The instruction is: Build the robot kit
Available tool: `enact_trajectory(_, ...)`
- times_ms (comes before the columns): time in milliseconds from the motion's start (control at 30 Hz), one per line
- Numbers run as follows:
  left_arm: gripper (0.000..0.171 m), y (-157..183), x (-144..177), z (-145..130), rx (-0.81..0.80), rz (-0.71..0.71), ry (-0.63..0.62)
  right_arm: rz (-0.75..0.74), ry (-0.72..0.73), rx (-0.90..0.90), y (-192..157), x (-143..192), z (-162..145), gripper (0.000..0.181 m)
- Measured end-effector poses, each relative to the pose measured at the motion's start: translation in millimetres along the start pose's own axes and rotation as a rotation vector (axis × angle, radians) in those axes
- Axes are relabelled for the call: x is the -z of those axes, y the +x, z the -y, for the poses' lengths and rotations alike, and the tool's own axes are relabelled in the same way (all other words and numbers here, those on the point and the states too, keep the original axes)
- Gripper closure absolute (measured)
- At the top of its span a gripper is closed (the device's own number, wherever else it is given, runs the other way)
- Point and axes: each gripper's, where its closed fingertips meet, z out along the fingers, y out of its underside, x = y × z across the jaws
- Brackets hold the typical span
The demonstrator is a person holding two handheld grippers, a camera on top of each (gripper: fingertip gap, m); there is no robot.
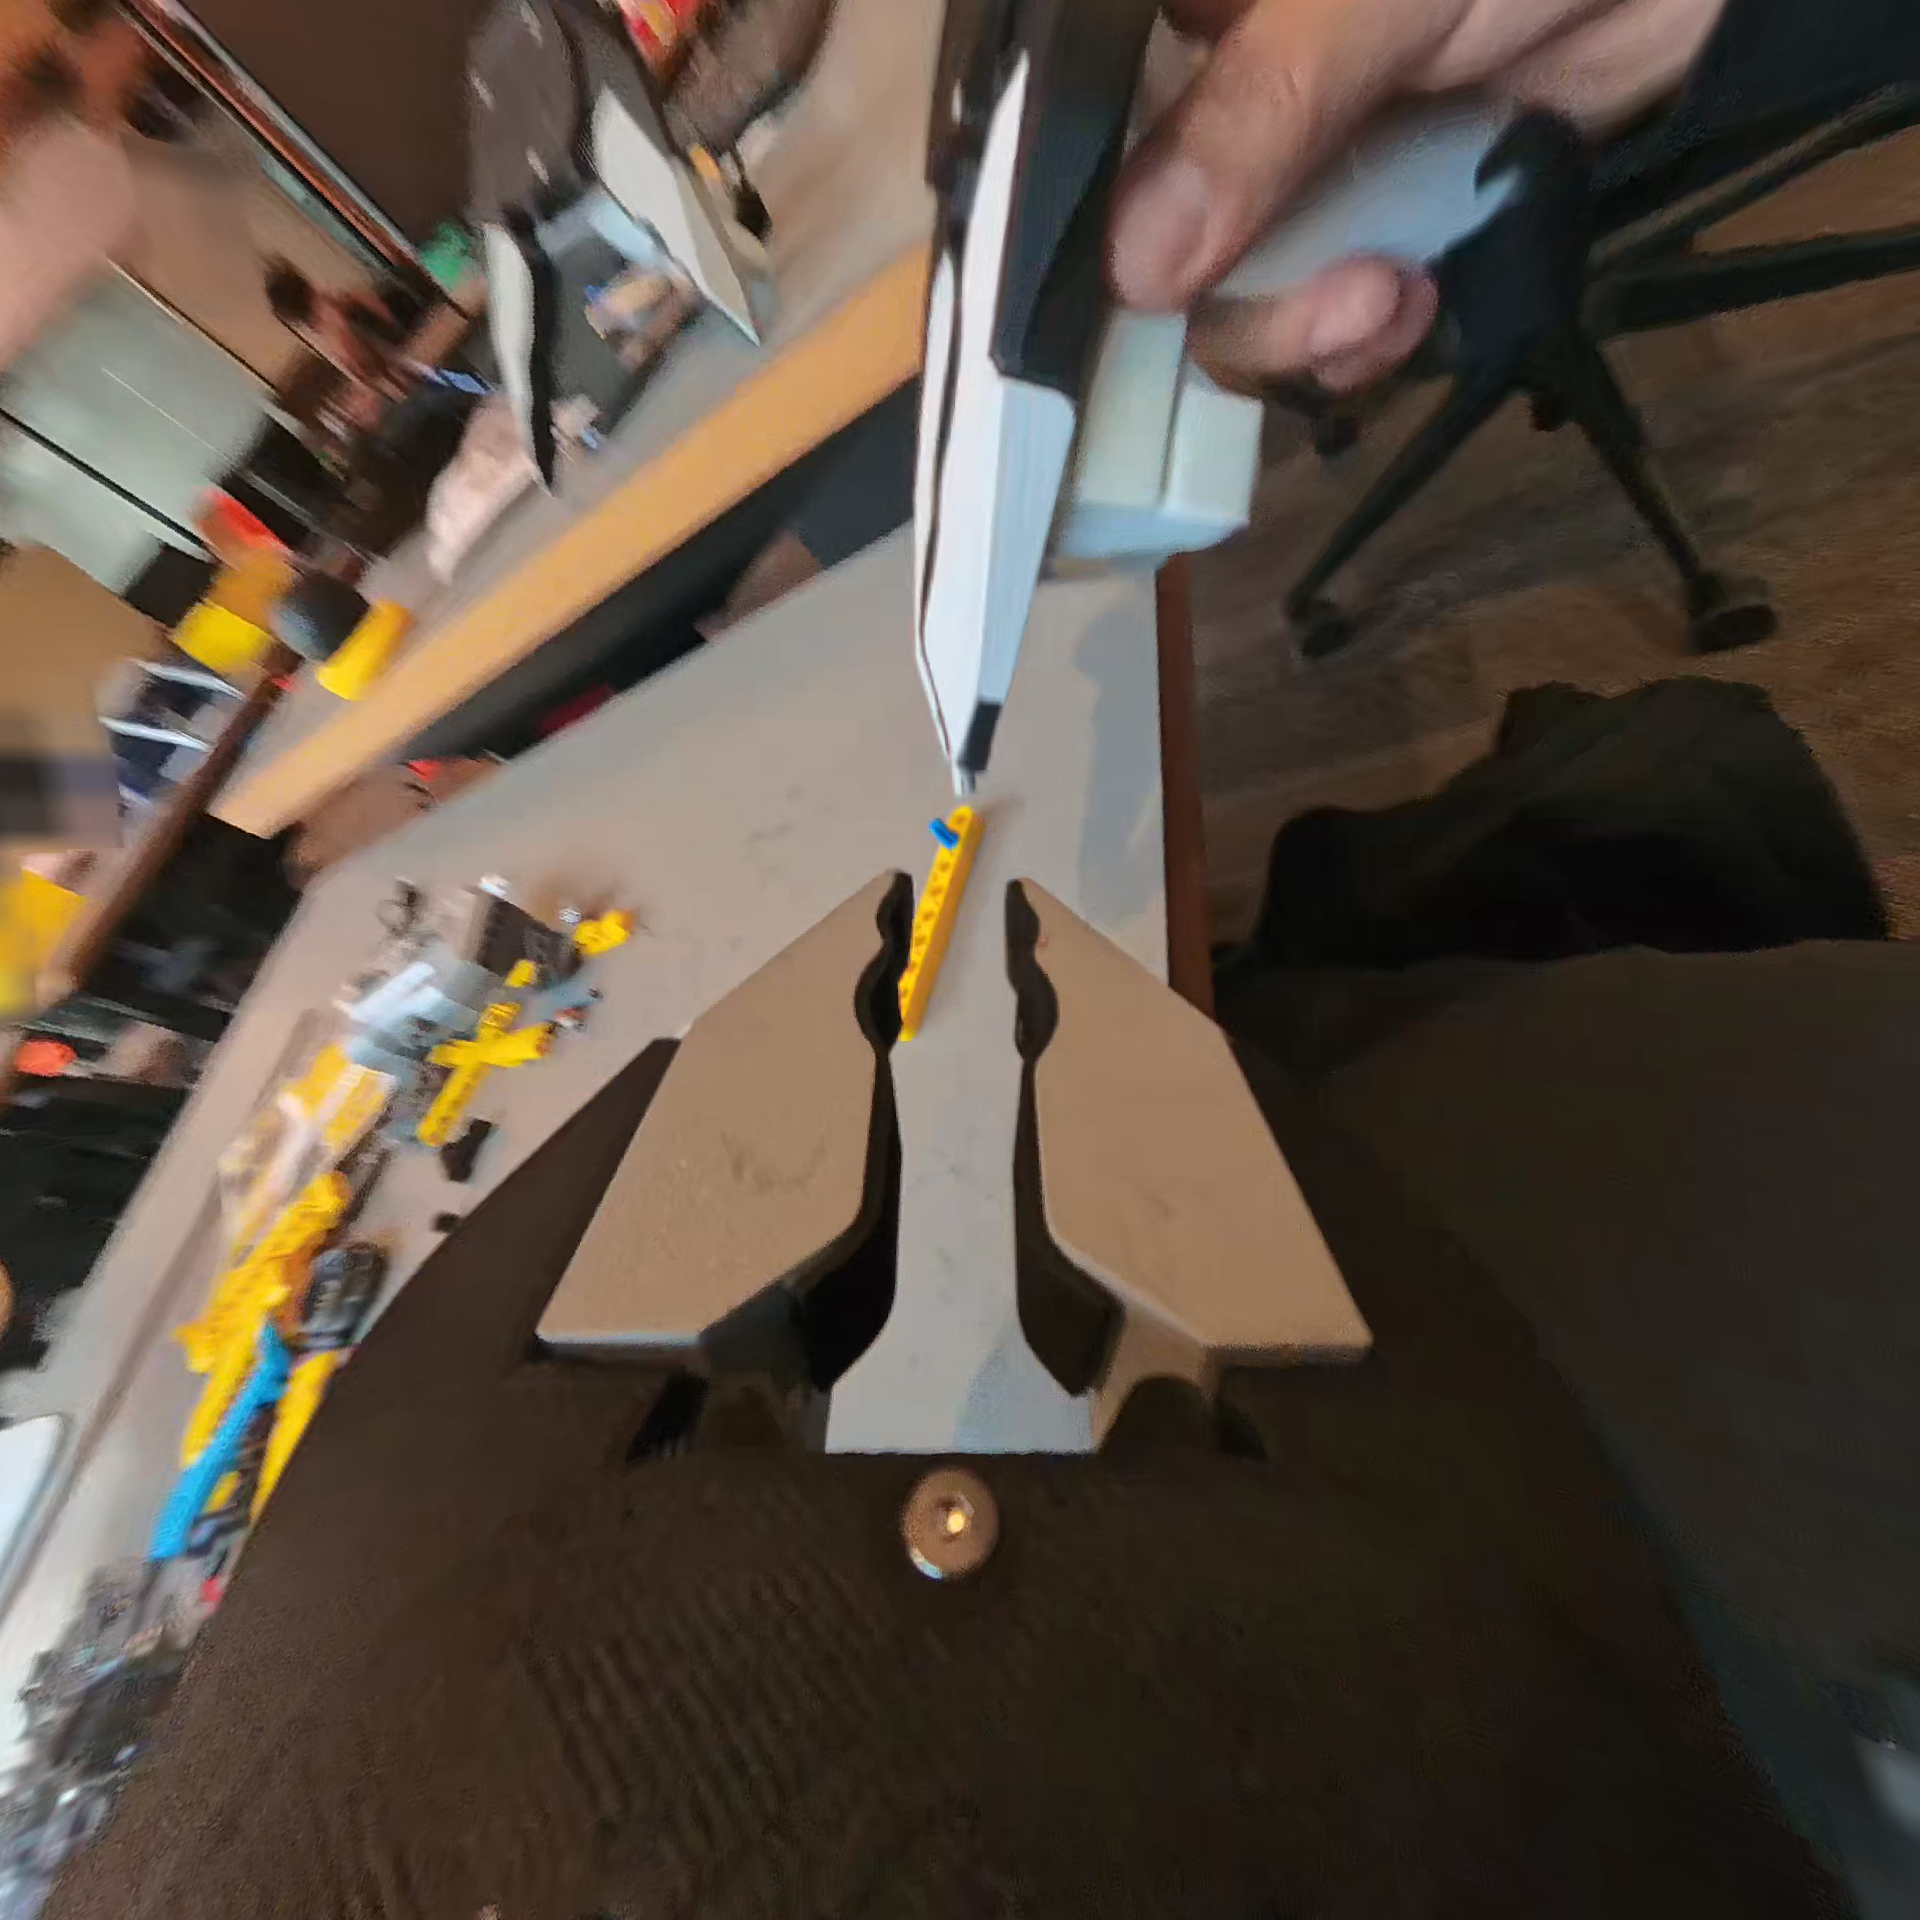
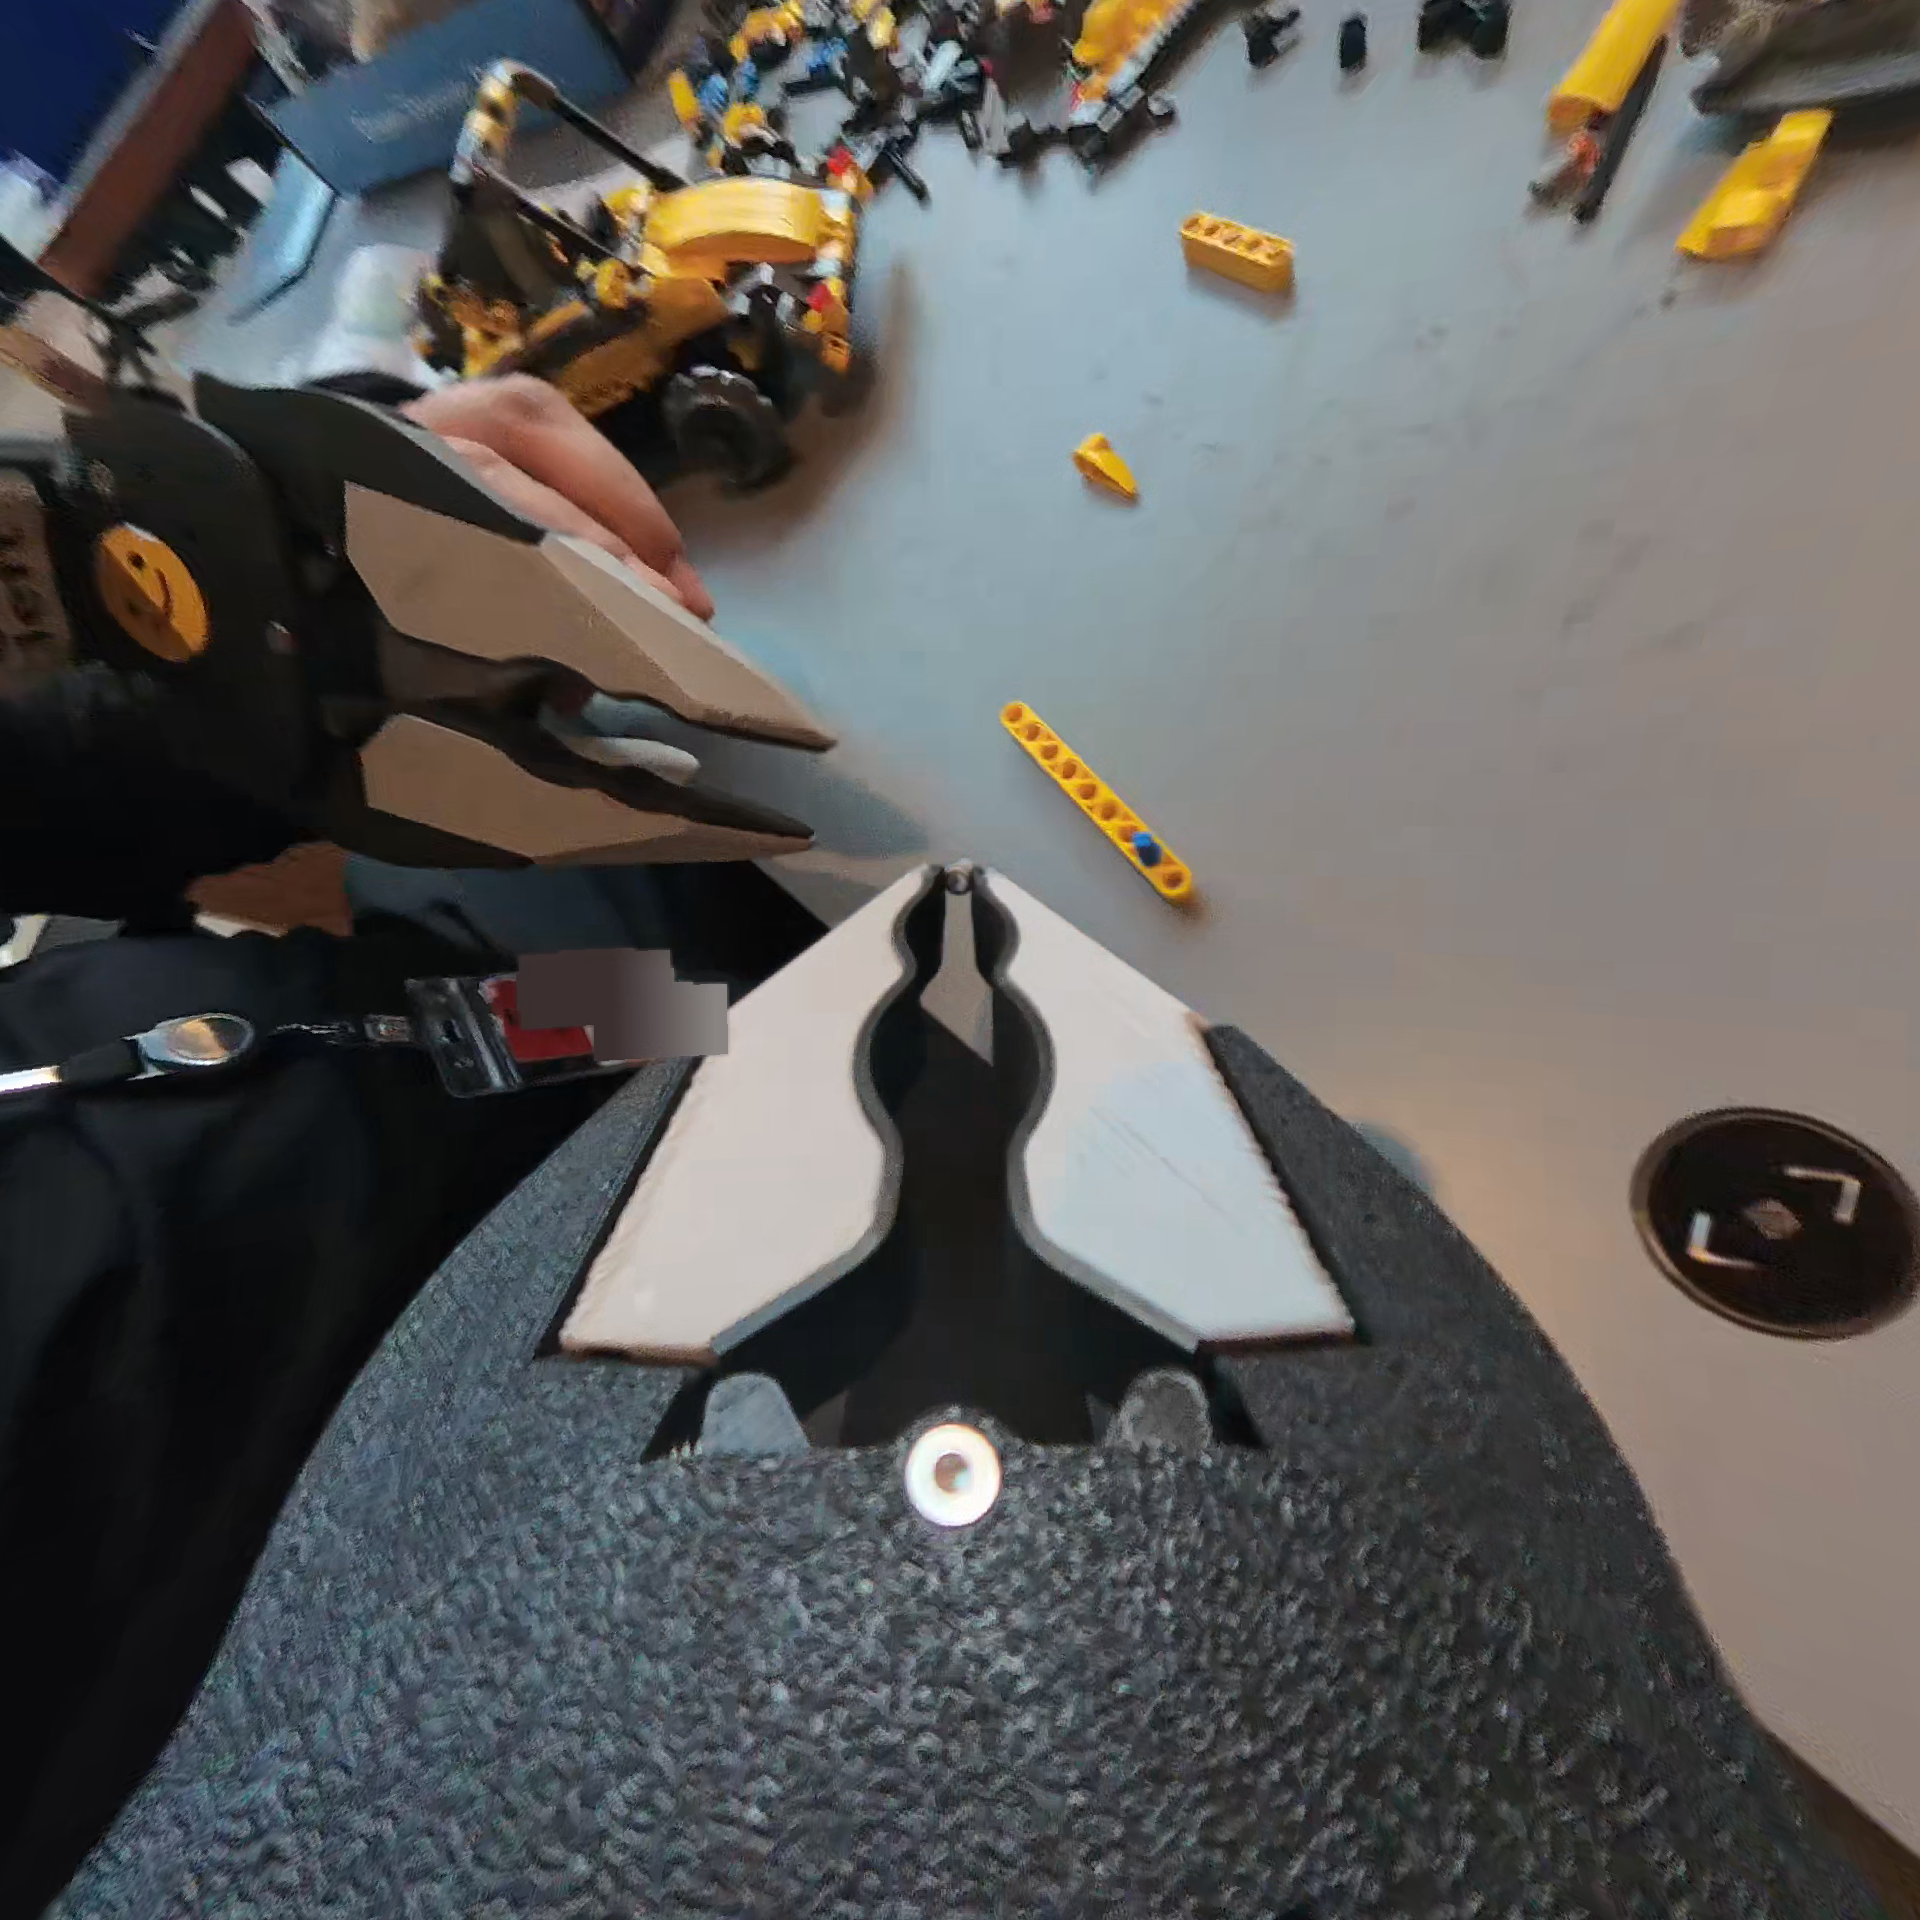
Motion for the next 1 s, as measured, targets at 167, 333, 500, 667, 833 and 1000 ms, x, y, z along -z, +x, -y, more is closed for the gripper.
enact_trajectory(167,0.153,-9.4,-35.9,-22.9,0.070,-0.171,-0.113,-0.099,-0.187,0.067,28.8,-3.8,-4.1,0.176)
enact_trajectory(333,0.154,-7.9,-63.3,-39.0,0.094,-0.287,-0.193,-0.047,-0.254,0.055,38.5,-9.9,-5.4,0.177)
enact_trajectory(500,0.160,-4.9,-74.8,-41.6,0.079,-0.352,-0.204,0.036,-0.264,-0.041,43.5,-11.3,-10.2,0.177)
enact_trajectory(667,0.168,-2.2,-79.3,-40.1,0.091,-0.398,-0.186,0.042,-0.263,-0.056,46.9,-10.9,-5.9,0.177)
enact_trajectory(833,0.168,-1.6,-80.0,-39.8,0.125,-0.452,-0.181,0.006,-0.313,-0.010,49.7,-11.0,-3.5,0.177)
enact_trajectory(1000,0.168,-1.4,-79.8,-40.0,0.158,-0.486,-0.183,-0.065,-0.387,0.081,51.4,-10.7,-5.9,0.177)
